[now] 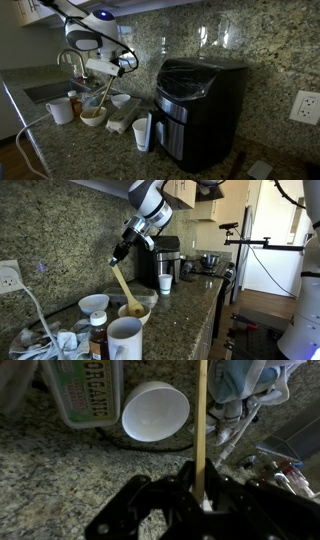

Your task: Use the wooden spoon to stir the contents in the white bowl

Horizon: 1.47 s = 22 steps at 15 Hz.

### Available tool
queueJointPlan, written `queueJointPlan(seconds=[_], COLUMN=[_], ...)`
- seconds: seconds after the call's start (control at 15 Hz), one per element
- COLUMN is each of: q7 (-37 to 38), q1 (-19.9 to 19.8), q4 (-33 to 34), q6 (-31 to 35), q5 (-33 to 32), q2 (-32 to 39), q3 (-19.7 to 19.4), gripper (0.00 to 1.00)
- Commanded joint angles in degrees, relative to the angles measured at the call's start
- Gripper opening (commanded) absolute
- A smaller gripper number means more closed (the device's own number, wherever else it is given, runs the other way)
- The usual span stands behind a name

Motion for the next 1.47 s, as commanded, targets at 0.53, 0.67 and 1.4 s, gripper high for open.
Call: queueJointPlan(seconds=[0.53, 0.67, 1.4], q7=[-13.0, -14.0, -10.6], q1=[-2.2, -1.6, 0.1], q4=[-0.1, -0.2, -1.5], q6=[4.4, 1.8, 4.8], q5=[11.1, 13.1, 4.5], q2=[0.4, 0.3, 0.1], q3=[5.6, 4.9, 2.1], gripper=[0.05, 0.05, 0.05])
